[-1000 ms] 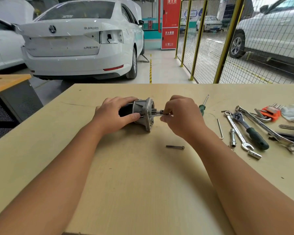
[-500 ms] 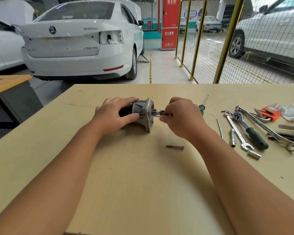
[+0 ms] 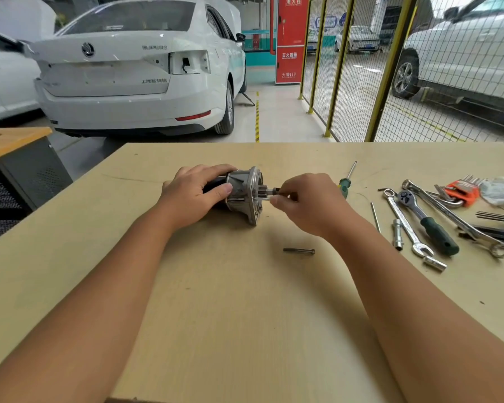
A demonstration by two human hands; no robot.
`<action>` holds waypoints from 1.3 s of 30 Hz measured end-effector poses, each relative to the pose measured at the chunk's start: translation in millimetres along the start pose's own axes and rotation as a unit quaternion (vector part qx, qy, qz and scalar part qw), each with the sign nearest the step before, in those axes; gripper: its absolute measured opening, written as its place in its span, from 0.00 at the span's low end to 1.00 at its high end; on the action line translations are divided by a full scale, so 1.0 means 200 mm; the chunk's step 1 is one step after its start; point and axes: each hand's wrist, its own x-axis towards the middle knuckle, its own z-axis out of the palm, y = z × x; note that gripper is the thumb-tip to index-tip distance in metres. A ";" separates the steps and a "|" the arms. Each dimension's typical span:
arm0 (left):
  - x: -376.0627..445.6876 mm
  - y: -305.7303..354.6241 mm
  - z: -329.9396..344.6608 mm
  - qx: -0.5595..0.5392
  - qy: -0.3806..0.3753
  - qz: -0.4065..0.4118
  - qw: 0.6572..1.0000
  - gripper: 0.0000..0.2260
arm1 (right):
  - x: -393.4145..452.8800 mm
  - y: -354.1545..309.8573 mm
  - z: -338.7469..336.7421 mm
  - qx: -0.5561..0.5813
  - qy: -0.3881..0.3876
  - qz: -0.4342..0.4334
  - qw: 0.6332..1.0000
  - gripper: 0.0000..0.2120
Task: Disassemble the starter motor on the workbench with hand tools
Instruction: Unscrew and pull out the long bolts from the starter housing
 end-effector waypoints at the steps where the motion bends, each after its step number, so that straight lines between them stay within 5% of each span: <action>1: 0.00 0.00 0.00 -0.002 0.000 0.000 1.000 0.23 | 0.01 0.01 -0.01 0.003 -0.012 0.004 1.000 0.16; 6: 0.00 0.00 0.00 -0.009 0.005 0.001 1.000 0.22 | 0.02 0.01 -0.03 -0.048 -0.039 -0.004 0.998 0.10; 15: -0.01 0.01 0.00 -0.005 0.006 -0.001 1.000 0.25 | -0.01 -0.01 -0.05 -0.066 0.051 -0.016 0.996 0.01; 19: -0.01 0.02 0.00 0.001 0.005 0.001 1.000 0.26 | 0.00 0.00 -0.04 -0.006 0.049 -0.032 0.998 0.08; 23: -0.01 0.02 0.00 0.003 0.006 0.000 1.000 0.27 | 0.00 0.03 -0.03 0.035 0.000 -0.027 0.999 0.04; 29: -0.02 0.02 -0.01 0.002 -0.001 0.001 1.000 0.28 | 0.03 0.04 -0.04 -0.006 -0.032 -0.018 0.999 0.10; 39: -0.02 0.03 -0.02 0.010 -0.005 0.003 1.000 0.32 | 0.00 -0.01 -0.06 -0.034 0.050 -0.008 0.998 0.02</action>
